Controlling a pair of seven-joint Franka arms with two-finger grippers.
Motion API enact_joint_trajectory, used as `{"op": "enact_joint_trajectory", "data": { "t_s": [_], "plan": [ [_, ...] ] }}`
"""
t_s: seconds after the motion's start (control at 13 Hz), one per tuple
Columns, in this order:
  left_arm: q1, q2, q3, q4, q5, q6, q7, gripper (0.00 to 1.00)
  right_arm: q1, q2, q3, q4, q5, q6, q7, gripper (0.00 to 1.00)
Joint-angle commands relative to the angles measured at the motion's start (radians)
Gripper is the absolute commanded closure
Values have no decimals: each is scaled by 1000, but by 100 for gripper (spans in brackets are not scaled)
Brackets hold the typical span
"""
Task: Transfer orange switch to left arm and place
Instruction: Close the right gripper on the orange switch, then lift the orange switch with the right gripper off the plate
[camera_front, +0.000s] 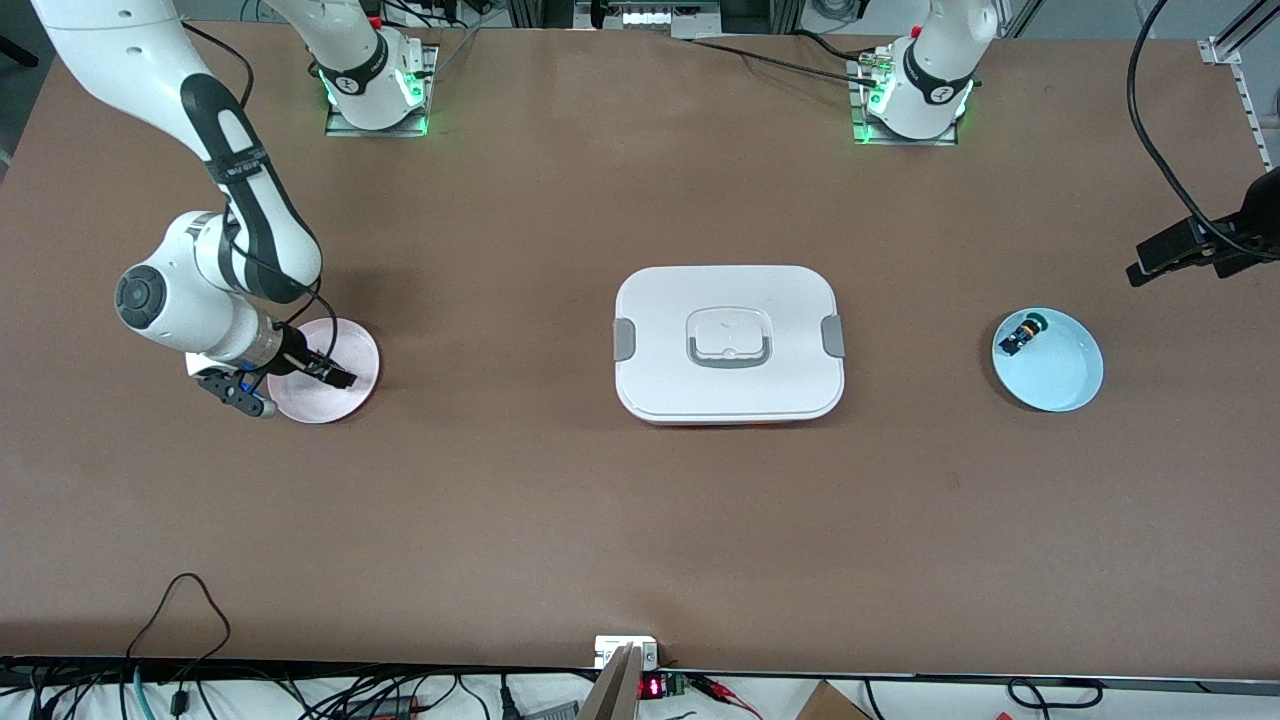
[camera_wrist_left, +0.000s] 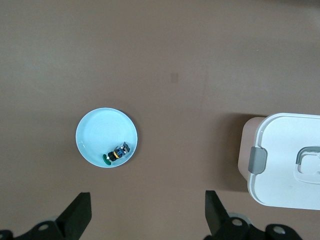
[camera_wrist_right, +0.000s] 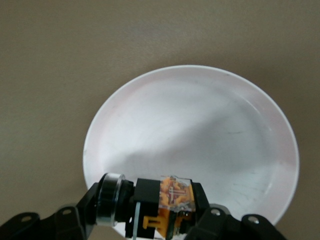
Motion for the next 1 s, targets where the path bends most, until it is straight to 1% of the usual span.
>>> {"op": "enact_joint_trajectory", "data": {
  "t_s": [0.0,0.08,0.15,0.54,0.85,0.93],
  "plan": [
    [2,7,1,19,-15,-8,19,0,-3,-60,-3,83,-98,-186,-16,72],
    [2,7,1,19,-14,-8,19,0,-1,-77,0,102,-160,-213,-16,72],
    [2,7,1,19,-14,-8,19,0,2,-100,4,104,-177,-227,-16,72],
    [2,7,1,19,-14,-8,19,0,5,-184,11,107,-195,-306,-95,72],
    [2,7,1,19,-14,-8,19,0,10,-182,25,168,-195,-316,-158,72],
    [2,8,1,19,-14,-8,19,0,19,-183,30,192,-195,-341,-160,72]
  ]
}}
